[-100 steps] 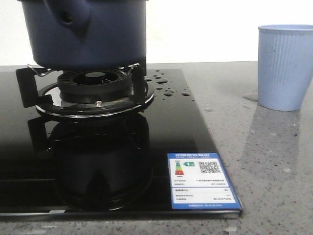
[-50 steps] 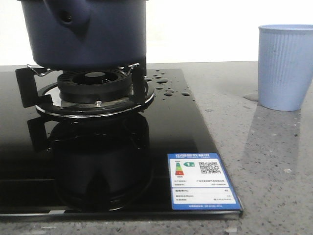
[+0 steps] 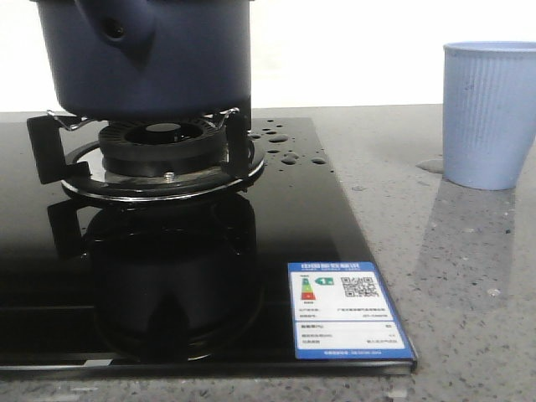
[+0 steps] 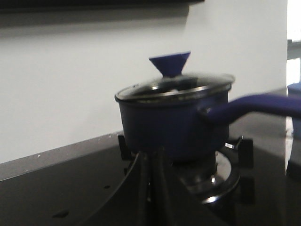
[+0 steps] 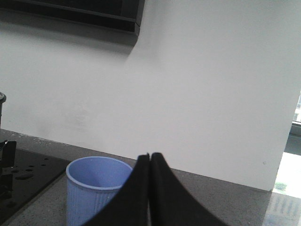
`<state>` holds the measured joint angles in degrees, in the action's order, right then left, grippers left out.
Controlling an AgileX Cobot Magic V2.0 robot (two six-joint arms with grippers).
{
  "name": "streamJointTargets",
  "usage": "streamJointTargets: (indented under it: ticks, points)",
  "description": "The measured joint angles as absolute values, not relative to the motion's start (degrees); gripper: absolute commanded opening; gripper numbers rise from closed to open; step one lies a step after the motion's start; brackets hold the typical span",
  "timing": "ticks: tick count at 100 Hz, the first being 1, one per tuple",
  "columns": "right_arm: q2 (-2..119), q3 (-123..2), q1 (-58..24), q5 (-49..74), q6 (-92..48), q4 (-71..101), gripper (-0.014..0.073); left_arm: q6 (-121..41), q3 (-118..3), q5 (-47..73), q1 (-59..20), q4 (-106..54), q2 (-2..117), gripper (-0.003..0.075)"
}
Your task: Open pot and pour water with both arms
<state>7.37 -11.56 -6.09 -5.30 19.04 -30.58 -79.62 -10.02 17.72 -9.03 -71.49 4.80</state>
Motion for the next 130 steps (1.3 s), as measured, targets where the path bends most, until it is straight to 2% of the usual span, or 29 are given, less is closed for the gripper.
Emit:
streamJointTargets:
  ticks: [18,26,35,46,59,83,130]
  points:
    - [7.37,-11.56,-6.09,-5.30,19.04,-30.58,-0.0067,-39.33,-9.36,20.00,-9.03,-28.66,4.80,-0.0019]
    - [7.37,-11.56,-6.09,-5.30,19.04,-30.58,-0.0067,-27.92,-7.71,19.70,-9.03,-17.28,4.80,-0.0019]
    - [7.37,-11.56,-6.09,-5.30,19.04,-30.58,-0.0067,-23.14,-4.49,16.21,-9.03,-10.81,4.80,-0.0019]
    - [7.37,-11.56,-6.09,-5.30,19.04,-30.58,-0.0067,-17.77,-0.25,9.29,-8.37,-6.98,4.66,-0.0019]
    - [7.37,-11.56,-6.09,-5.30,19.04,-30.58,-0.0067,-12.20,0.00,7.59,-6.17,-4.01,2.56,-0.0019]
    - [7.37,-11.56,-6.09,-5.41,19.04,-30.58,-0.0067,-11.08,0.00,19.07,-2.57,-2.73,-0.12,-0.0019]
    - [7.37,-11.56,-6.09,-5.41,19.04,-30.58,-0.0067,-10.86,0.00,19.57,-2.39,-2.50,-0.12,-0.0020]
